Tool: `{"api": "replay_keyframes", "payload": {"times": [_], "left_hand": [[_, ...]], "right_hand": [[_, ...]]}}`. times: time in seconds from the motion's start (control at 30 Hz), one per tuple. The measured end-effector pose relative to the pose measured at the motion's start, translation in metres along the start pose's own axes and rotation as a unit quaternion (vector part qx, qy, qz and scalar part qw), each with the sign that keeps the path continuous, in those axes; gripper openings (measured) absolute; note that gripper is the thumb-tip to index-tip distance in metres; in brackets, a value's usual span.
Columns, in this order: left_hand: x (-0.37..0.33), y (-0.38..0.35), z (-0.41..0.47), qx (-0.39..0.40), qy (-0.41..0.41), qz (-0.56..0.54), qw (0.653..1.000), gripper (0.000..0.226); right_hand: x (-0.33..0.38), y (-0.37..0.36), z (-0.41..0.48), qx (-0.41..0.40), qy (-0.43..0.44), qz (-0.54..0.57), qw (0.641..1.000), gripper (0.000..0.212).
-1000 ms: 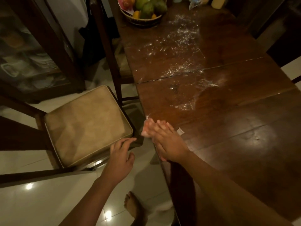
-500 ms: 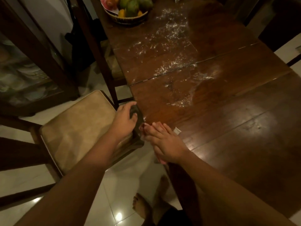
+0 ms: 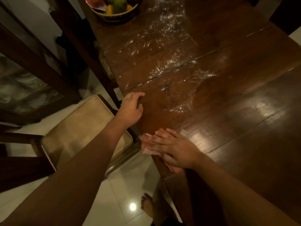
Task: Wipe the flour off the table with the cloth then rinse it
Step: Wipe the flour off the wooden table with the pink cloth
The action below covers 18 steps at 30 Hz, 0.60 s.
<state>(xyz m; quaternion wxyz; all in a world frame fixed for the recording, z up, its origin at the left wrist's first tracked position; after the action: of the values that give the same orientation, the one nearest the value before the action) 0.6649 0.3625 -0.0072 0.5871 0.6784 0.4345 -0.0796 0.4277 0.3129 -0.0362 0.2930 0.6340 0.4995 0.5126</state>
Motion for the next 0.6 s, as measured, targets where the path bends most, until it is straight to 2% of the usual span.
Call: {"api": "replay_keyframes", "payload": {"times": [0.03, 0.1, 0.17, 0.2, 0.23, 0.33, 0.37, 0.4, 0.47, 0.53, 0.57, 0.6], "left_hand": [[-0.002, -0.001, 0.007, 0.003, -0.013, 0.01, 1.0, 0.043], [-0.008, -0.005, 0.019, 0.015, -0.04, 0.039, 0.998, 0.043], [-0.017, -0.011, 0.031, 0.039, -0.056, 0.079, 0.995, 0.044], [-0.021, -0.014, 0.036, 0.048, -0.058, 0.099, 0.992, 0.044], [-0.025, -0.018, 0.041, 0.047, -0.061, 0.119, 0.99, 0.043], [-0.029, -0.031, 0.047, 0.0, -0.064, 0.156, 0.986, 0.041], [-0.029, -0.035, 0.046, -0.018, -0.058, 0.163, 0.985, 0.039], [-0.028, -0.038, 0.045, -0.031, -0.053, 0.168, 0.984, 0.038], [-0.029, -0.041, 0.045, -0.047, -0.049, 0.163, 0.984, 0.036], [-0.031, -0.042, 0.044, -0.06, -0.057, 0.156, 0.984, 0.034], [-0.031, -0.042, 0.044, -0.065, -0.059, 0.153, 0.984, 0.034], [-0.031, -0.042, 0.045, -0.069, -0.061, 0.147, 0.985, 0.033]], "right_hand": [[-0.016, 0.001, -0.012, -0.011, -0.019, 0.006, 1.0, 0.057], [-0.045, 0.006, -0.029, -0.05, -0.131, 0.062, 0.988, 0.055], [-0.055, 0.008, -0.039, -0.103, -0.274, 0.137, 0.946, 0.055], [-0.052, 0.006, -0.044, -0.124, -0.31, 0.149, 0.931, 0.055], [-0.048, 0.003, -0.051, -0.129, -0.31, 0.14, 0.931, 0.055], [-0.063, 0.002, -0.079, -0.083, -0.242, 0.085, 0.963, 0.054], [-0.078, 0.006, -0.084, -0.079, -0.251, 0.08, 0.962, 0.054], [-0.094, 0.012, -0.086, -0.085, -0.288, 0.089, 0.95, 0.055], [-0.119, 0.021, -0.075, -0.135, -0.399, 0.129, 0.898, 0.056], [-0.12, 0.03, -0.048, -0.167, -0.461, 0.143, 0.86, 0.061], [-0.113, 0.032, -0.034, -0.167, -0.461, 0.141, 0.86, 0.064], [-0.1, 0.032, -0.024, -0.155, -0.439, 0.133, 0.875, 0.066]]}}
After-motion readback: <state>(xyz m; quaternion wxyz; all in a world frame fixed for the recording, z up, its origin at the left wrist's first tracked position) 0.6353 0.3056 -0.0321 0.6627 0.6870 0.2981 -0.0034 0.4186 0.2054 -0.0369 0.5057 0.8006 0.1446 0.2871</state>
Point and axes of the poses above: each hand's wrist, its own z-axis towards the middle knuckle, its own y-axis out of the back of the hand, x = y × z, the point moved 2 cm from there along z, towards the middle knuckle, and after that the axes turned 11 degrees about x, right-handed, at the moved point
